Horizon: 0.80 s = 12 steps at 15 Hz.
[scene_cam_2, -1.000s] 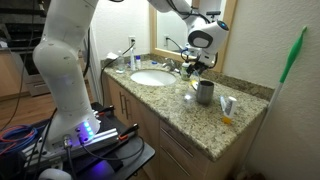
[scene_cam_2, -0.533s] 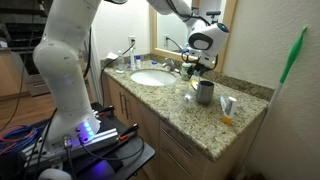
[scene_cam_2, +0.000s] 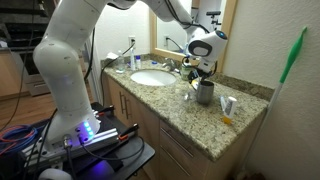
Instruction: Move the white and yellow tube and put the tube upright on the right side of the counter
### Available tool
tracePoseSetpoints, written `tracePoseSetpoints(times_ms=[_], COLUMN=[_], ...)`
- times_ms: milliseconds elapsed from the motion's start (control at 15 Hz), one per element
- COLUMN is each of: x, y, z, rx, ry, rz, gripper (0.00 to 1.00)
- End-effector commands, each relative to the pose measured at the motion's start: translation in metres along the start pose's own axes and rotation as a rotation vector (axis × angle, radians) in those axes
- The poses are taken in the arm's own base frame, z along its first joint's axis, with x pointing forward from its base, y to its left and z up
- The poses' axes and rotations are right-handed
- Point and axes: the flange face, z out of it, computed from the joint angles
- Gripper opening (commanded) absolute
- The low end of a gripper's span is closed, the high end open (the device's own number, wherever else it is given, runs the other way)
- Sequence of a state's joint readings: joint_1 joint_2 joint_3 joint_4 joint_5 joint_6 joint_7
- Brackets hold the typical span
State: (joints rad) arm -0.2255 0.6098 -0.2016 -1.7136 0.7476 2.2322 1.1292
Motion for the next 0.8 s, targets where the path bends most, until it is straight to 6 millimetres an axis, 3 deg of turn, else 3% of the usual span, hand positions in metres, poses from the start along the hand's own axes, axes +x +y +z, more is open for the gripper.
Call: tracePoseSetpoints(times_ms=[0,667,733], x=[-0.003,0.001,0.001], y=[-0.008,-0.011,-0.011], z=[0.011,0.029,0.031], rx=[0.023,0.001,-0.003], ry=[0.024,0.029,0.032], rz=[0.016,0.046,0.043], gripper=[1.00,1.00,0.86])
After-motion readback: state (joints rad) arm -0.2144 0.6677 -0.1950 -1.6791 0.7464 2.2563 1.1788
